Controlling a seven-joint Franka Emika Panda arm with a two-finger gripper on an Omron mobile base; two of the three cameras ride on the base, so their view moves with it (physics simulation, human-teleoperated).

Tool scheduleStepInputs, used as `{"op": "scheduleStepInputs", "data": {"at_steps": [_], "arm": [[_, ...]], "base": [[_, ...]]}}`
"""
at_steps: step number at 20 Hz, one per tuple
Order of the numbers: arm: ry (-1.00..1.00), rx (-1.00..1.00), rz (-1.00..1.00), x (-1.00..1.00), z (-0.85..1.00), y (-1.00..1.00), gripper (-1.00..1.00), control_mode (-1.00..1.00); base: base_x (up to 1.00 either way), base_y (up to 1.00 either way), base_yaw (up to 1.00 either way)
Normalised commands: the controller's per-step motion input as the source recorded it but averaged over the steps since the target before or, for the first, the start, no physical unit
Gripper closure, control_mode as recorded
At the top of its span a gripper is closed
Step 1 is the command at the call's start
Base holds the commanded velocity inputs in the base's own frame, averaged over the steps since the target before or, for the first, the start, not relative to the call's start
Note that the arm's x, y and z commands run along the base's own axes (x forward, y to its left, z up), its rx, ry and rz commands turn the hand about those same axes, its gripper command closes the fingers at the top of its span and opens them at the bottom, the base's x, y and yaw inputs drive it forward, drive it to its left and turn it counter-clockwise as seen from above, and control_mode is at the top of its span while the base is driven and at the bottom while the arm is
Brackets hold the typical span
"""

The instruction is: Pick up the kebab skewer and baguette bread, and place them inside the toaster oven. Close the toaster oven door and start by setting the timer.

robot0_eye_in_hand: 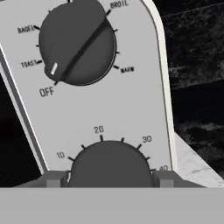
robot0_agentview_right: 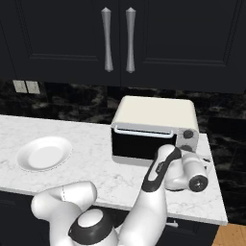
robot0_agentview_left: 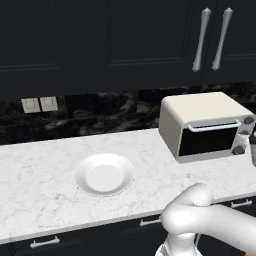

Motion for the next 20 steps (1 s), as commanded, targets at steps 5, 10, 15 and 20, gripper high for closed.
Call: {"op": "scheduleStepInputs", "data": {"at_steps": [5, 10, 15, 20], "arm": [[-0.02, 0.28, 0.00, 0.00, 0.00, 0.00, 1.00, -1.00], [-0.03, 0.30, 0.00, 0.00, 0.00, 0.00, 1.00, -1.00], [-0.01, 0.30, -0.02, 0.00, 0.00, 0.00, 1.00, -1.00], [0.00, 0.29, -0.04, 0.00, 0.00, 0.00, 1.00, -1.00]], "base": [[0.00, 0.00, 0.00], [0.00, 0.00, 0.00], [0.00, 0.00, 0.00], [0.00, 0.00, 0.00]]}}
